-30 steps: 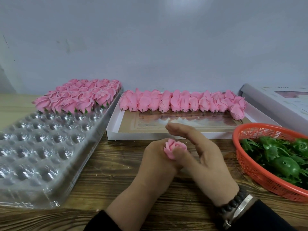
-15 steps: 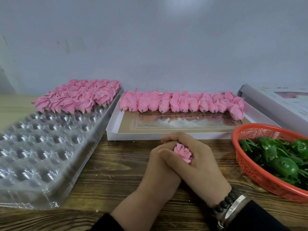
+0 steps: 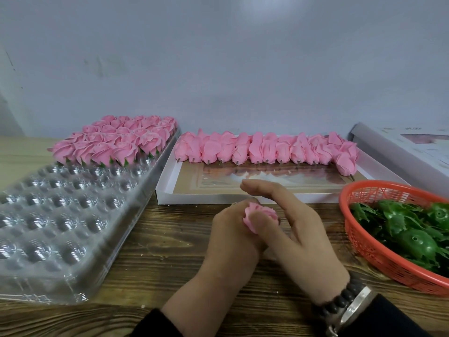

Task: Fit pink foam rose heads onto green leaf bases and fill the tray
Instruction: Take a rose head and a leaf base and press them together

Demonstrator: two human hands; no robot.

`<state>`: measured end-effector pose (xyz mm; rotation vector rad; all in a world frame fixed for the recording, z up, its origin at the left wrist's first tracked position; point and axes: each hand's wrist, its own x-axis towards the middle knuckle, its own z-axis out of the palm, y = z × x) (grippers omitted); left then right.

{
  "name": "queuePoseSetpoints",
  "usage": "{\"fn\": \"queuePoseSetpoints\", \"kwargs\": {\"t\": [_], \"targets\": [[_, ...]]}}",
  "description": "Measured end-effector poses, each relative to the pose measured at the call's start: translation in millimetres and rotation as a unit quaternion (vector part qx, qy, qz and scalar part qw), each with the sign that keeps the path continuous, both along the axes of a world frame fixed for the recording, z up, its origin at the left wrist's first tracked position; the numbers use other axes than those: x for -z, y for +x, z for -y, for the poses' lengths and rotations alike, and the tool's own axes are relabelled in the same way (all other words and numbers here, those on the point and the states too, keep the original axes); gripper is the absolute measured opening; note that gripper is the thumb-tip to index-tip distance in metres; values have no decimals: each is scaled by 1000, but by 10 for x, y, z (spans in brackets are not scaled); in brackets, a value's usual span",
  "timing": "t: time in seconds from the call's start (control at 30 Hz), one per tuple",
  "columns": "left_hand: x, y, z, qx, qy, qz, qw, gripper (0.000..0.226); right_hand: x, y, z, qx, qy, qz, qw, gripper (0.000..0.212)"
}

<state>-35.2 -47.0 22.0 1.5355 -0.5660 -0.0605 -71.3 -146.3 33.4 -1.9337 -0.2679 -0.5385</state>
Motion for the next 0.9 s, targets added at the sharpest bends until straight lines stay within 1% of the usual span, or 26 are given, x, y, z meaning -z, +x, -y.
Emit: {"fn": "queuePoseSetpoints", "kwargs": {"t": [0.07,0.1,0.13,0.2,0.27,0.33,0.37,0.43,0.5,0.57,0.63,0.67,0.7,0.73,0.8,0.87,0.9], "targets": [[4,-28,24,-6,24,13,1000,19,12,9,-74,25,10,43,999,33],[-5,-52,32,-18,31,21,999,27,25,18,-99,35,11,62,997,29],[-10,-71,41,-31,46,37,998,28,38,28,-110,42,8,74,996,29],[-9,-94,54,-40,72,62,995,20,51,48,-104,49,-8,72,996,35],[-20,-65,67,-18,86,56,995,21,46,66,-54,34,-37,50,998,37],[-62,-40,65,37,113,38,992,22,26,81,10,-9,-73,0,997,34],[-55,-31,53,68,121,22,990,22,11,85,32,-35,-88,-31,995,32],[-71,-46,0,115,131,-44,984,22,-13,76,51,-81,-109,-84,987,33],[-54,-50,-45,134,159,-83,975,27,-33,57,44,-107,-125,-102,981,34],[-63,-69,-73,156,162,-86,971,27,-47,29,43,-124,-116,-110,979,32],[-88,-58,-90,158,137,-63,976,32,-65,0,46,-132,-80,-133,979,25],[-91,-47,-90,152,125,-41,979,35,-65,-4,56,-120,-70,-130,982,32],[-96,-34,-83,137,110,-13,984,35,-55,-1,76,-100,-70,-115,986,44],[-98,-21,-75,116,87,11,989,29,-38,6,97,-82,-71,-100,989,56],[-86,13,-75,88,41,34,995,5,-25,19,108,-64,-67,-90,992,74],[-58,22,-76,55,27,55,997,11,-13,21,95,-58,-53,-84,993,80],[-33,23,-63,44,20,58,997,11,-9,15,76,-52,-43,-75,995,77]]}}
